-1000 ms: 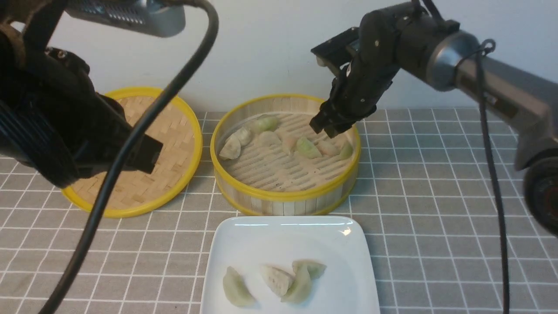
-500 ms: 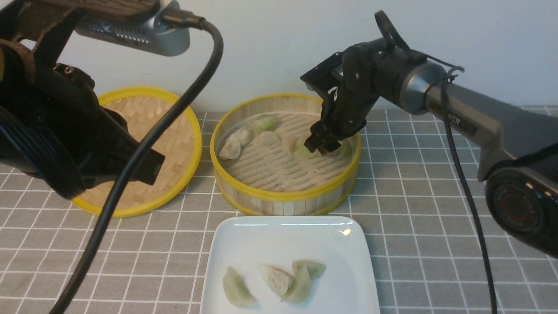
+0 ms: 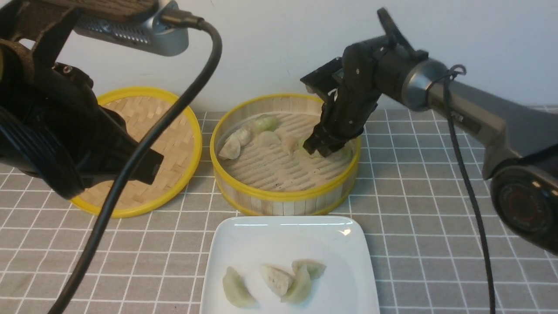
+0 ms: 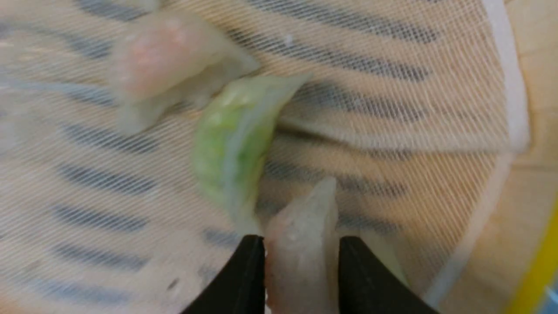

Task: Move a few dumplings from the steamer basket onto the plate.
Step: Use the right arm to grab a dumpling from inside the steamer, then use the right arm to put the dumpling into the plate

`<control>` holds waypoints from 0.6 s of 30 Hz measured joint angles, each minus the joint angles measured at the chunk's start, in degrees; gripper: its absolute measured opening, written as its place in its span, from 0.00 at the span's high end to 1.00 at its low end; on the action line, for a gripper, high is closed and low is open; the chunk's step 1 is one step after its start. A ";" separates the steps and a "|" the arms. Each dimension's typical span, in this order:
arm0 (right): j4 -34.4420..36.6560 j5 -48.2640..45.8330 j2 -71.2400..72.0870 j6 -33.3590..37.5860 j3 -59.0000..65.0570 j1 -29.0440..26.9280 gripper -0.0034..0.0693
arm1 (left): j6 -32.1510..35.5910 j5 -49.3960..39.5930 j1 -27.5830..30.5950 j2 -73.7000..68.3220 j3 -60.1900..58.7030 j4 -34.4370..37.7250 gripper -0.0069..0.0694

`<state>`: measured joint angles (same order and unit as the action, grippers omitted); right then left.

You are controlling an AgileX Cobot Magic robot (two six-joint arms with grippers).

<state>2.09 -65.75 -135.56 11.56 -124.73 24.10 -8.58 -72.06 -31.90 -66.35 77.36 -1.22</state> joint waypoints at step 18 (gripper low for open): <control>14.72 -5.43 24.96 -9.86 22.70 4.06 0.69 | 0.05 0.21 0.00 0.00 0.00 0.18 0.92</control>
<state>16.81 -71.17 -110.60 1.70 -102.03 28.16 -8.53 -71.86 -31.90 -66.35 77.36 -1.04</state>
